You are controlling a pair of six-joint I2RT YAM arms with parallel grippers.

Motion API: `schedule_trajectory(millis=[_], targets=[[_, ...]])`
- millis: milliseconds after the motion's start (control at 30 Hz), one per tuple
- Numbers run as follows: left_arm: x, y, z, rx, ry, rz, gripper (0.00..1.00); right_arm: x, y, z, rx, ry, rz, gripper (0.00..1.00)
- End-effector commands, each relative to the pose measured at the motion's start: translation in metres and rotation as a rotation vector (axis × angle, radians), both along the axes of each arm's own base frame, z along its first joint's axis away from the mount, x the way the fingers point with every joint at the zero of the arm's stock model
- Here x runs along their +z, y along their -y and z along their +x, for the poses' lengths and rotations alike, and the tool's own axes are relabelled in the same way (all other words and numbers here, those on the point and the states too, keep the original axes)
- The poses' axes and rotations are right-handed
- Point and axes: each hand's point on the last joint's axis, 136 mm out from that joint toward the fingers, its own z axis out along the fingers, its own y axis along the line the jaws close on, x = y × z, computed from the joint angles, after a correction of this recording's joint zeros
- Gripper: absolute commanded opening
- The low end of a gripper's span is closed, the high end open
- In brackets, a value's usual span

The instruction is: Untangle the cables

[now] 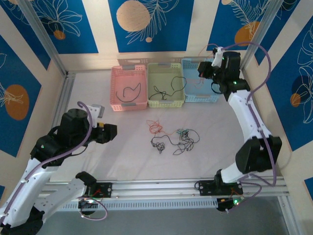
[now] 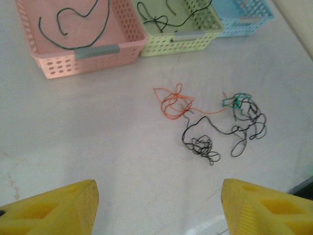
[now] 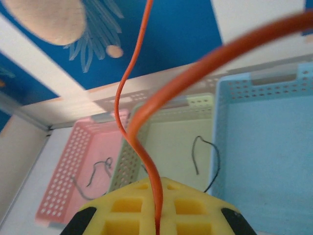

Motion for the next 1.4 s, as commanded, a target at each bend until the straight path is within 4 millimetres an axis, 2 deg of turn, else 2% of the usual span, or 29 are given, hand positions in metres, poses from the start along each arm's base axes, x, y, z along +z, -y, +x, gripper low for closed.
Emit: schedule_trajectory(millis=[0,200,367,600,667,800,867,933,1033,1100,1200,1267,1367], targets=[[-0.013,-0.012,0.000,0.027,-0.015,0.071,0.68,-0.038,0.029,0.030,-0.151,-0.135,-0.036,0.00],[-0.019,-0.016,0.000,0.032,-0.018,0.101,0.68,-0.070,0.058,0.076,-0.289,-0.249,-0.086,0.00],[-0.024,-0.015,0.001,0.027,-0.028,0.108,0.68,-0.091,0.072,0.098,-0.342,-0.315,-0.161,0.00],[-0.029,-0.012,0.003,0.022,-0.034,0.098,0.68,-0.121,0.066,0.114,-0.299,-0.402,-0.197,0.01],[-0.030,-0.011,0.003,0.020,-0.038,0.095,0.68,-0.127,0.062,0.114,-0.288,-0.422,-0.194,0.08],[-0.031,-0.008,0.003,0.008,-0.042,0.089,0.65,-0.133,0.058,0.113,-0.281,-0.443,-0.204,0.40],[-0.031,-0.008,0.003,0.007,-0.042,0.090,0.65,-0.135,0.057,0.112,-0.278,-0.450,-0.200,0.48],[-0.033,-0.007,0.004,0.006,-0.047,0.091,0.65,-0.132,0.057,0.111,-0.271,-0.450,-0.201,0.53],[-0.033,-0.005,0.005,0.003,-0.045,0.083,0.65,-0.123,0.054,0.107,-0.254,-0.446,-0.196,0.54],[-0.032,-0.003,0.006,0.000,-0.046,0.074,0.65,-0.110,0.052,0.099,-0.248,-0.438,-0.185,0.54],[-0.031,0.005,0.007,-0.019,-0.052,0.043,0.65,-0.090,0.039,0.077,-0.204,-0.418,-0.144,0.53],[-0.031,0.012,0.009,-0.037,-0.059,0.015,0.65,-0.079,0.020,0.053,-0.149,-0.405,-0.111,0.53],[-0.035,0.023,0.011,-0.061,-0.085,-0.025,0.65,-0.077,-0.014,0.005,-0.055,-0.397,-0.092,0.52]])
